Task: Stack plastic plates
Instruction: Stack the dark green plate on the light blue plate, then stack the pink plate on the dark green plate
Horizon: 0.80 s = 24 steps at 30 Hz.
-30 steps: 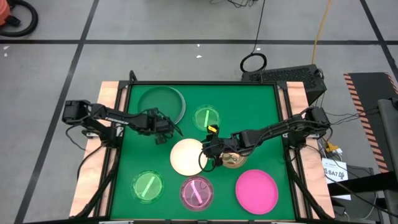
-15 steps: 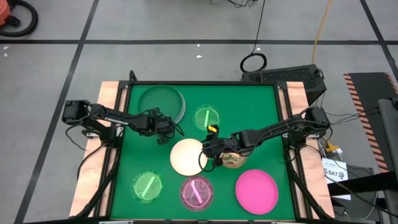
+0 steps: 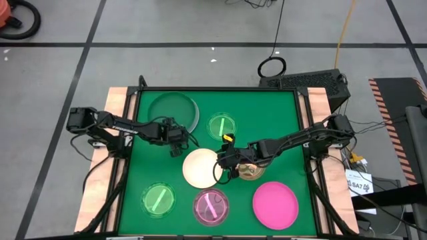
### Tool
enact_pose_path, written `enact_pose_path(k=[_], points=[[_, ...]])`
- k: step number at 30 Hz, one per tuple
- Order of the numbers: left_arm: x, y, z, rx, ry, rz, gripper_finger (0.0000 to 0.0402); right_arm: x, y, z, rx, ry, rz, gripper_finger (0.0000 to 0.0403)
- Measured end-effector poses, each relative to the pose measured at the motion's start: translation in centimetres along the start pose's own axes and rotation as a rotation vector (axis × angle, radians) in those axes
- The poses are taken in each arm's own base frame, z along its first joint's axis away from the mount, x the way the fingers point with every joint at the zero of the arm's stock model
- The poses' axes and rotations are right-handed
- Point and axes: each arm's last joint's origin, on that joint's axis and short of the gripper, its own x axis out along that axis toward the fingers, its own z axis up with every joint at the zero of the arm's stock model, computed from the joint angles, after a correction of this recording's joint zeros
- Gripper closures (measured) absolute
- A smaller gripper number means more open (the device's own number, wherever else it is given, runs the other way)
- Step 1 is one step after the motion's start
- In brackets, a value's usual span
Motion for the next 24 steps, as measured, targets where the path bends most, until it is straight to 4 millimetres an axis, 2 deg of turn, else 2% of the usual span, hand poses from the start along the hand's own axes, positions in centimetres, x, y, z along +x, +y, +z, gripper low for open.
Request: enact_pose_path(k=[6,16,19,24], points=[[-0.01,-0.04,0.44,0.02,-0.043,-0.003,0.0299,0.01,-0.01,0.0,0.0,0.0,0.0,0.0259],[-0.11,0.17,0.41,-0.016,-0.047,0.053,0.0301,0.01,0.0,0.0,0.0,0.0,0.0,0.0259],[-0.13,0.19,0.36,-0.029,-0.043,0.056,0.0283,0.01,0.0,0.0,0.0,0.001,0.0,0.0259],[-0.15,0.15,0.35,-0.036,-0.044,0.061,0.0219,0.01,-0.01,-0.01,0.007,0.001,0.0,0.0259]])
